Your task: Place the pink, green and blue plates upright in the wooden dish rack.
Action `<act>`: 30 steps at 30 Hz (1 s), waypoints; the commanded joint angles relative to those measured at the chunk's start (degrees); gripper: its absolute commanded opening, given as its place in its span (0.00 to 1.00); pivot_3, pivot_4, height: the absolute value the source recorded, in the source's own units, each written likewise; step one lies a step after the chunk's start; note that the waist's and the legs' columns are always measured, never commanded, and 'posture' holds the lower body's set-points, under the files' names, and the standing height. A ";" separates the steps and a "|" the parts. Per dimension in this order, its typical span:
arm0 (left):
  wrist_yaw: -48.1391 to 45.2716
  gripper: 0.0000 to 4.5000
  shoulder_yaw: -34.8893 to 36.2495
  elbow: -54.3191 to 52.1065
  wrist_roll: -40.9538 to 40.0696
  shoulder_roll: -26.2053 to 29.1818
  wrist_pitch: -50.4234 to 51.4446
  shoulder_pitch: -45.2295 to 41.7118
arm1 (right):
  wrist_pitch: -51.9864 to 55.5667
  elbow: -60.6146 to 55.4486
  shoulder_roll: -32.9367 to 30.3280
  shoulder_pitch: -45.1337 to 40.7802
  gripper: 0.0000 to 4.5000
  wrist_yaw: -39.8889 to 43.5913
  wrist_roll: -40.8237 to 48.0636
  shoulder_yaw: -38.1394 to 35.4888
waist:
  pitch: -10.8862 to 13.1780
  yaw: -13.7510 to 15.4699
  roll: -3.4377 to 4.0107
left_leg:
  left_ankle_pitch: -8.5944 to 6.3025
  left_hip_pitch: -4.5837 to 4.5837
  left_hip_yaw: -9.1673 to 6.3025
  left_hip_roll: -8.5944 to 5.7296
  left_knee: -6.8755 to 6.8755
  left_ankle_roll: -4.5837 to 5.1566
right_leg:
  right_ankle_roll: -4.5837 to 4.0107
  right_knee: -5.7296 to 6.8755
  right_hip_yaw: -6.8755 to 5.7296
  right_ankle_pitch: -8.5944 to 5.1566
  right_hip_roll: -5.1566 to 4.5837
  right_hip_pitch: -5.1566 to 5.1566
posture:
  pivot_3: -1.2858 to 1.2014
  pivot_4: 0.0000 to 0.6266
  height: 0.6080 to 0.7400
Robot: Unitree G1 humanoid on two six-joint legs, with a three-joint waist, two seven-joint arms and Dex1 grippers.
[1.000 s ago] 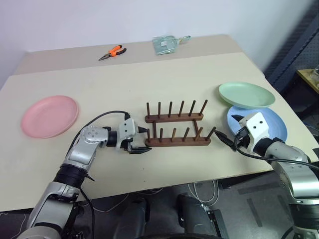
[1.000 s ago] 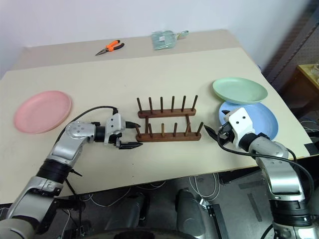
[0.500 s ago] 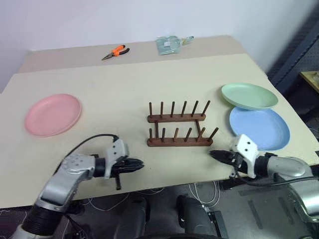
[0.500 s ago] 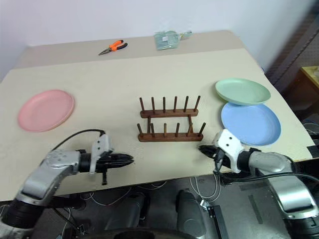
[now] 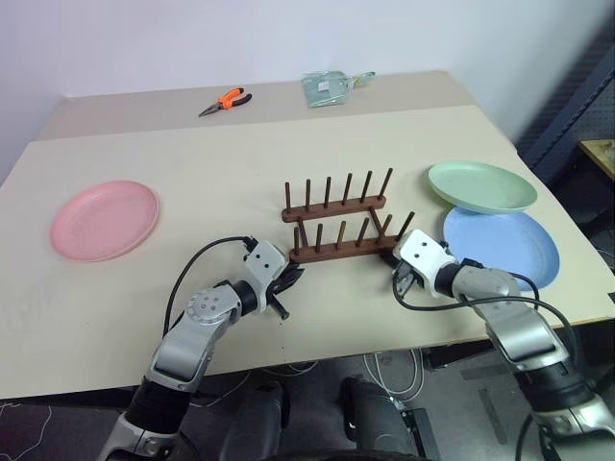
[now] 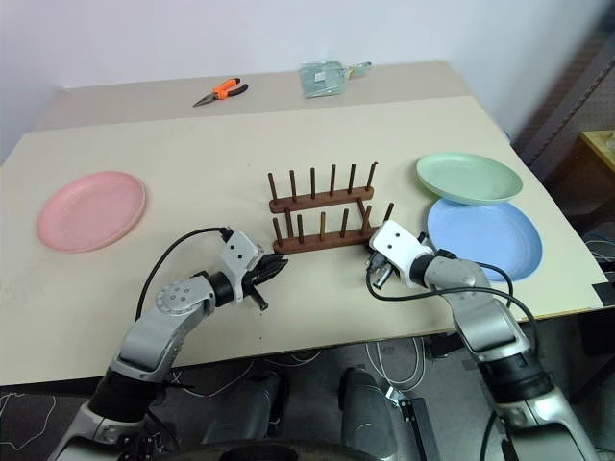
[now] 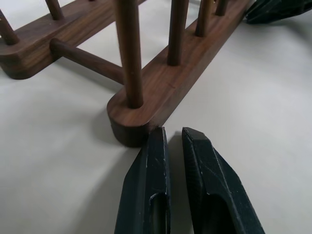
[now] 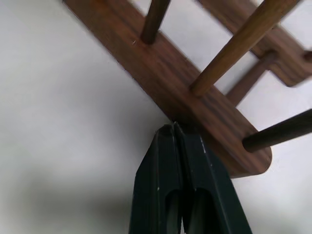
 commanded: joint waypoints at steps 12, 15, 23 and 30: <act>5.45 0.27 10.84 2.57 -1.10 3.26 -0.87 1.26 | -3.13 -1.77 2.92 -5.14 0.48 4.98 4.98 -2.22 | -0.07 -1.67 0.04 | 0.00 0.07 -0.04 0.04 -0.12 0.00 | -0.01 0.04 0.00 0.14 0.06 0.00 | 0.52 0.24 0.99; 6.10 0.63 16.08 -2.00 -3.88 4.33 1.14 3.71 | -2.22 -7.91 2.50 -3.43 0.85 7.06 6.05 -1.56 | -0.07 -1.80 0.05 | 0.00 0.09 -0.08 0.12 -0.18 0.00 | 0.01 0.08 0.01 0.14 0.13 -0.06 | 0.52 0.24 0.99; 27.57 0.98 39.41 -1.65 -4.95 2.42 3.55 -0.90 | 3.83 -15.76 3.76 -3.85 1.00 13.14 12.42 1.05 | 0.04 -1.06 -0.16 | 0.00 -0.02 -0.24 0.06 -0.09 -0.01 | 0.09 0.04 -0.10 0.08 0.08 -0.07 | 0.52 0.24 0.99; 49.12 0.98 62.41 -0.31 -14.16 -3.74 13.40 -12.44 | 1.42 -13.80 4.06 -5.15 1.00 13.92 10.66 3.67 | 0.01 -1.10 -0.23 | 0.00 -0.04 -0.25 0.00 -0.09 -0.05 | 0.06 0.04 -0.16 0.13 0.04 -0.06 | 0.52 0.24 0.99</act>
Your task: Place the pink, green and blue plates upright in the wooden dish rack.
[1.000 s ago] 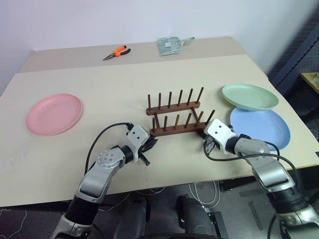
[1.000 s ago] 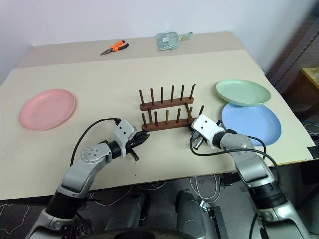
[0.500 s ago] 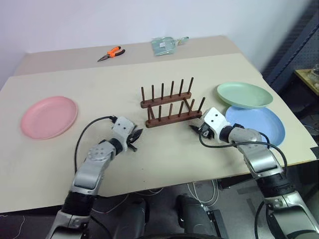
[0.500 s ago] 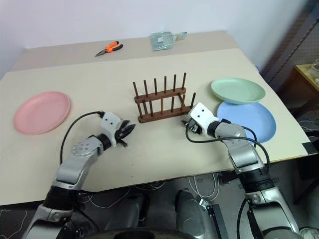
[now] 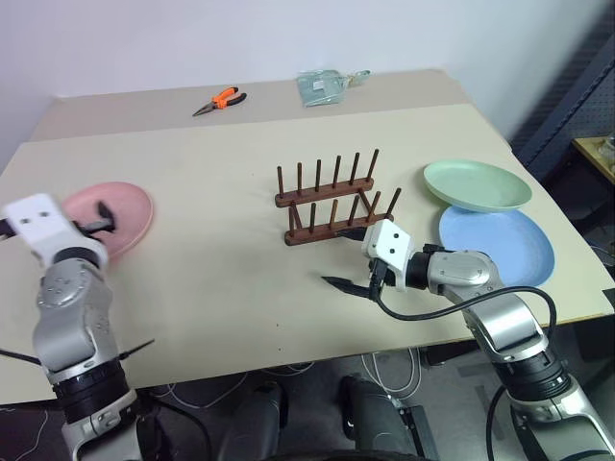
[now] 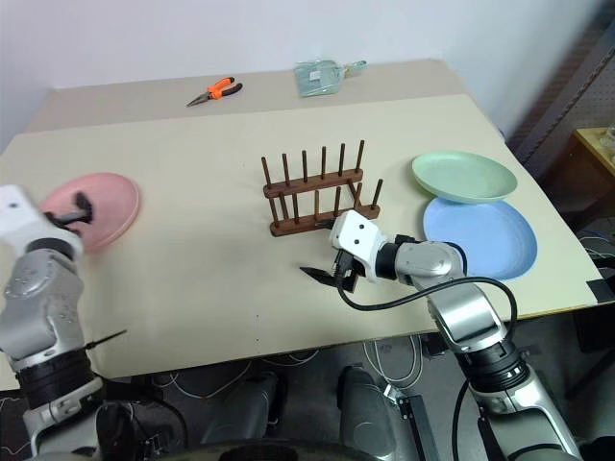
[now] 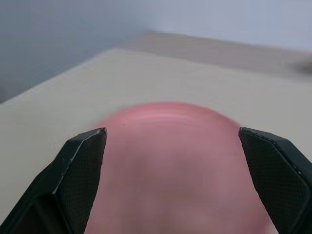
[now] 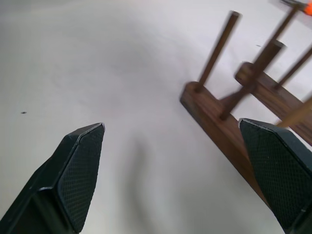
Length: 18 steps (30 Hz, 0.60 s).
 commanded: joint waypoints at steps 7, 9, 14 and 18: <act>8.22 0.87 17.11 7.28 -20.44 -2.63 11.70 -8.09 | -3.83 0.93 1.74 -2.09 1.00 -0.65 -1.62 0.99 | -0.04 -0.04 -0.28 | 0.01 0.00 -0.01 -0.02 0.03 -0.08 | 0.00 0.02 -0.05 0.00 0.01 0.02 | 0.52 0.24 0.99; 9.24 0.71 17.97 10.38 -22.12 -2.06 11.84 -8.96 | -4.48 0.92 2.08 -1.98 1.00 -1.44 -2.29 0.83 | -0.06 -0.04 -0.33 | 0.02 0.00 -0.04 -0.01 0.02 -0.10 | 0.00 0.03 -0.06 0.01 0.03 0.01 | 0.52 0.24 0.99; 13.07 0.11 19.02 12.06 -26.15 -2.74 10.64 -10.22 | -4.71 1.41 2.11 -1.86 1.00 -3.73 -2.60 -1.17 | -0.06 -0.06 -0.34 | 0.01 0.00 -0.04 -0.01 0.01 -0.14 | -0.01 0.03 -0.05 0.01 0.03 0.01 | 0.52 0.24 0.99; 5.33 0.01 9.98 7.30 -26.09 -1.70 8.10 -8.50 | -3.04 0.84 1.39 -3.72 1.00 -4.14 -1.30 -3.34 | -0.07 0.06 -0.36 | 0.03 0.00 -0.02 -0.02 0.02 -0.18 | -0.02 0.03 -0.04 0.01 0.02 0.01 | 0.52 0.24 0.99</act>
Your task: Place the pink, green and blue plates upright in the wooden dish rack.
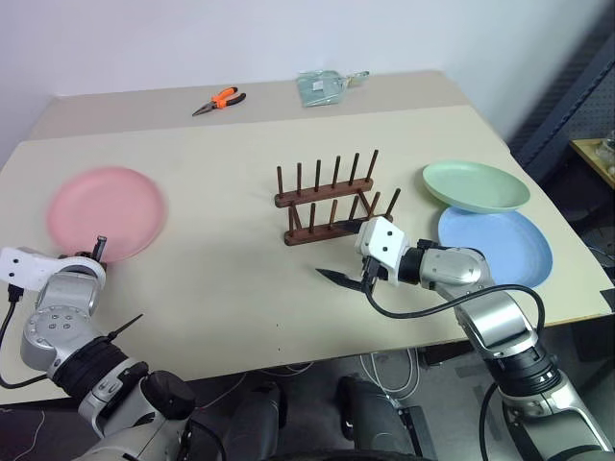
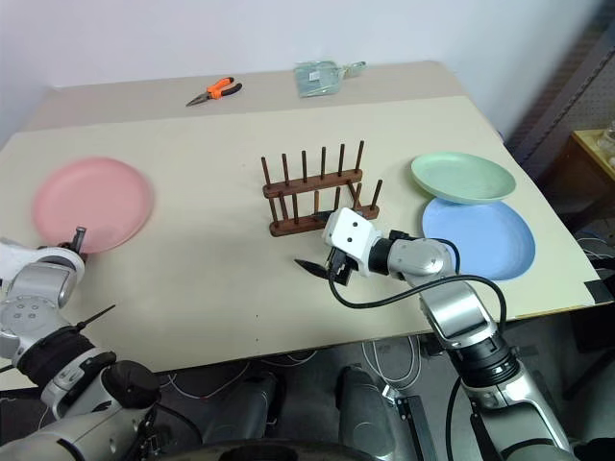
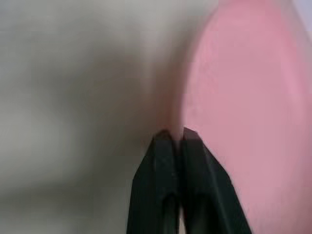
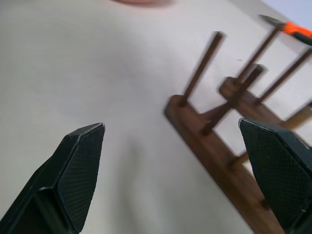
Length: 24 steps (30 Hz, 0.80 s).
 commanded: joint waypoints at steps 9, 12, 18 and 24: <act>-11.41 0.01 -32.62 -18.12 3.03 -2.66 -5.24 -7.89 | -16.56 5.61 -0.77 -18.19 1.00 -4.99 -14.98 3.02 | 0.05 -0.10 -0.09 | 0.04 -0.06 0.17 -0.01 -0.01 -0.08 | -0.02 -0.05 -0.01 0.01 0.01 -0.02 | 0.52 0.24 0.99; -8.89 0.01 -38.24 -19.42 3.85 -6.50 -4.30 -12.32 | -24.56 14.31 -0.83 -24.77 1.00 -9.65 -23.06 5.38 | 0.05 -0.21 -0.09 | 0.05 -0.06 0.22 -0.03 -0.05 -0.08 | -0.02 -0.07 0.02 0.01 0.01 -0.05 | 0.52 0.24 0.99; -6.63 0.01 -41.41 -21.02 1.79 -11.19 -2.07 -13.45 | -34.35 26.23 -0.77 -30.23 1.00 -17.36 -33.63 8.19 | 0.06 -0.37 -0.08 | 0.17 -0.05 0.33 -0.02 -0.11 -0.29 | -0.03 -0.06 0.12 0.01 0.16 -0.12 | 0.52 0.24 0.99; -6.63 0.00 -41.92 -23.15 -0.06 -11.57 0.80 -11.09 | -36.84 30.08 -1.07 -30.63 0.48 -20.88 -39.11 8.67 | 0.08 -0.20 -0.08 | 0.17 -0.06 0.34 -0.02 -0.10 -0.28 | -0.03 -0.07 0.18 0.01 0.18 -0.14 | 0.52 0.24 0.99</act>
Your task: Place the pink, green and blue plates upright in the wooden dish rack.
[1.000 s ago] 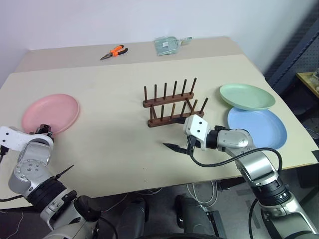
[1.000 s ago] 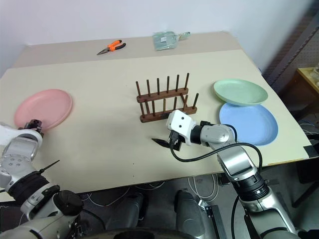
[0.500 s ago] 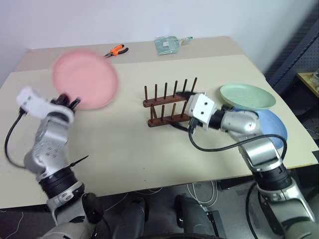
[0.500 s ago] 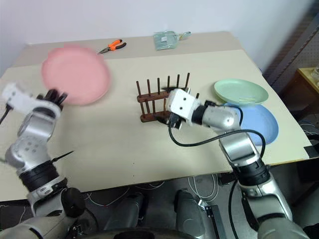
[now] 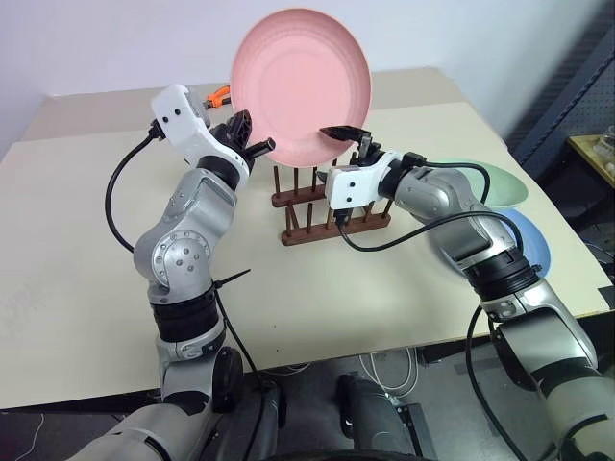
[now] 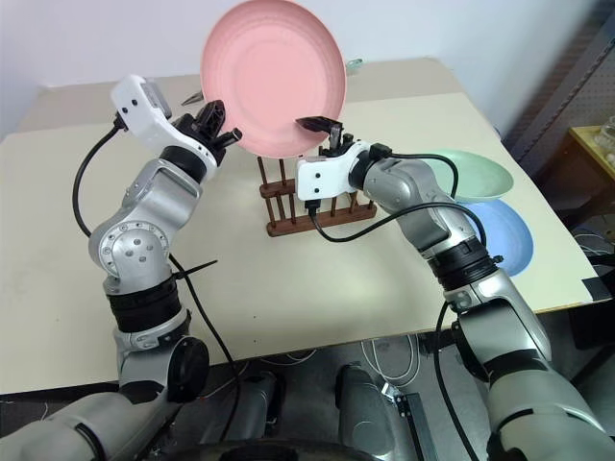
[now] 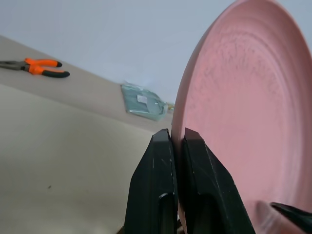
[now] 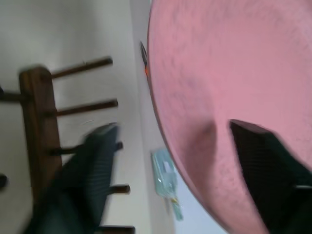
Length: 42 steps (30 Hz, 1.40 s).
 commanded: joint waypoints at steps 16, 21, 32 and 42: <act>-16.76 0.56 -3.92 1.41 14.42 22.56 -16.54 10.65 | 16.22 -16.28 -0.46 10.82 0.00 8.97 33.48 -22.11 | 0.10 -0.10 0.06 | -0.08 0.03 0.03 0.04 -0.12 0.14 | -0.04 -0.03 0.08 0.00 0.10 0.00 | 0.52 0.24 0.99; -36.45 0.56 -10.42 -1.65 12.80 28.69 -22.25 21.60 | 40.36 -30.70 -0.03 17.68 0.00 12.94 60.11 -31.44 | 0.14 0.13 0.08 | -0.16 -0.05 -0.25 0.17 -0.01 0.28 | -0.11 -0.07 0.08 -0.03 0.02 0.02 | 0.52 0.24 0.99; -51.49 0.56 -19.04 -13.58 4.82 30.24 -16.85 29.84 | 52.48 -31.49 -0.34 22.40 0.00 10.94 70.53 -34.89 | 0.23 -0.01 0.32 | -0.19 -0.01 -0.12 0.18 0.00 0.33 | -0.31 -0.06 0.08 -0.12 -0.07 0.02 | 0.52 0.24 0.99; -51.59 0.56 -20.96 -14.86 6.00 30.26 -16.06 30.11 | 52.52 -23.61 -1.23 21.45 0.08 14.69 69.23 -33.66 | 0.23 -0.03 0.32 | -0.19 -0.02 0.00 0.19 0.01 0.34 | -0.30 -0.06 0.07 -0.12 -0.04 0.02 | 0.52 0.24 0.99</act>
